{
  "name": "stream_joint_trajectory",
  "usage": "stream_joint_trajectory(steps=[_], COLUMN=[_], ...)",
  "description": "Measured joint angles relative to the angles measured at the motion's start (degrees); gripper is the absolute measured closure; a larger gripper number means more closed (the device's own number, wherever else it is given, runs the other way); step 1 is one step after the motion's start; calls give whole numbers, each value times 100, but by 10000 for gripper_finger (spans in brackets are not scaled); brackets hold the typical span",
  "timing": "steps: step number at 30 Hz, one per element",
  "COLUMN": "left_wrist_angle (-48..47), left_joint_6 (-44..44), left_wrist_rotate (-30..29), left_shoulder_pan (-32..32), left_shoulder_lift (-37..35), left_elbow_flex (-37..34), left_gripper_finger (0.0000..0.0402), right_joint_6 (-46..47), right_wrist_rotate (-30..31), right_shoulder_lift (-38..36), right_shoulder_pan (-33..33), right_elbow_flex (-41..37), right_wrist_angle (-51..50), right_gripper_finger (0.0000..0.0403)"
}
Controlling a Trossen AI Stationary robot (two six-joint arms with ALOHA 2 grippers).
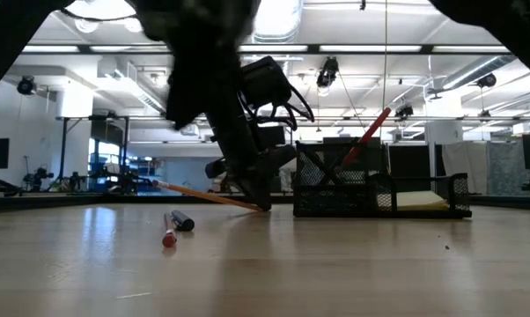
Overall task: Pick and place office supplies into organizer
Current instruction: Put the top pencil into the desk organizer
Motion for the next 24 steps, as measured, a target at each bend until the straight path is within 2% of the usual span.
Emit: stream_joint_trajectory(steps=[3, 6, 9, 12, 15, 17, 19, 21, 24], left_wrist_angle=[0, 13, 32, 30, 53, 65, 110, 98, 169], left_joint_6=[0, -3, 5, -2, -8, -12, -39, -195, -207], left_wrist_rotate=[-2, -62, -40, -59, 82, -71, -169, -11, -108], left_shoulder_pan=[-8, -68, -78, -102, -133, -201, -258, -250, -319], left_shoulder_lift=[0, 0, 0, 0, 0, 1, 4, 2, 0], left_elbow_flex=[0, -4, -4, -10, -25, -37, -43, -50, -72], left_gripper_finger=[402, 402, 402, 402, 402, 402, 401, 402, 402], right_joint_6=[-231, -976, -1918, -2479, -2601, -2658, -2666, -2647, -2561], right_wrist_rotate=[387, 881, 922, 1064, 806, 1083, 949, 579, -16], right_shoulder_lift=[-225, -460, -549, -602, -776, -893, -1011, -1030, -877], right_shoulder_pan=[112, 141, 13, -117, -379, -531, -765, -890, -1038], right_elbow_flex=[-1, 11, 19, -2, -6, -5, 21, 13, -2], right_wrist_angle=[-768, -1146, -1722, -2274, -2249, -2016, -1632, -1430, -1042], right_gripper_finger=[273, 276, 281, 285, 289, 292, 294, 295, 294])
